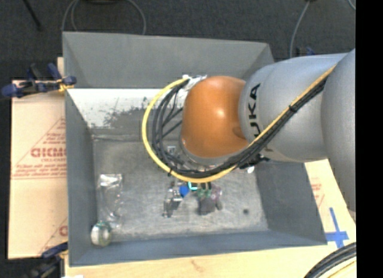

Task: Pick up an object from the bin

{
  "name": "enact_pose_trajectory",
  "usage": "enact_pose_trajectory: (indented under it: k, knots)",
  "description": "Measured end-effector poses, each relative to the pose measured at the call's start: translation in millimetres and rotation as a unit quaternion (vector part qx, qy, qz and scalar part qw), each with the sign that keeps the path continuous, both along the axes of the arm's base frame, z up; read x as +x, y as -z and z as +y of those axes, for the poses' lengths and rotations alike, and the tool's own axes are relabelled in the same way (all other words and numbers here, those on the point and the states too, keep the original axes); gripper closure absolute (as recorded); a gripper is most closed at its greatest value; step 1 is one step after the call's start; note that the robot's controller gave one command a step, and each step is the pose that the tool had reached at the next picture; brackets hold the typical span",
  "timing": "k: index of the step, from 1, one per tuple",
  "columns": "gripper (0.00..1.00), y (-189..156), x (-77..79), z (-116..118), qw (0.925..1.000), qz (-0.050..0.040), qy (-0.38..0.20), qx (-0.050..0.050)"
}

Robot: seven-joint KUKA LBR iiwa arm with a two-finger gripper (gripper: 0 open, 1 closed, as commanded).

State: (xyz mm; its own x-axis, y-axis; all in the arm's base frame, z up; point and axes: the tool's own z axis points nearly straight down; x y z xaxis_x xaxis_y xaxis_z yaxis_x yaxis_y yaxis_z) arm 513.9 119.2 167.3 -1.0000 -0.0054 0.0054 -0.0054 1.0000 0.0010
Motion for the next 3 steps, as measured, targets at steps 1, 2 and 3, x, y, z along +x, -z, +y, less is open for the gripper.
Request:
enact_pose_trajectory:
  k: [1, 2, 3]
  knots:
    - [0.00, 63, 40.8, -55, 0.9996, -0.0024, -0.029, -0.002]
    - [0.00, 94, 39.2, -73, 0.9993, -0.0084, -0.037, 0.001]
    - [0.00, -23, 71.4, -72, 0.9969, -0.0096, -0.077, -0.001]
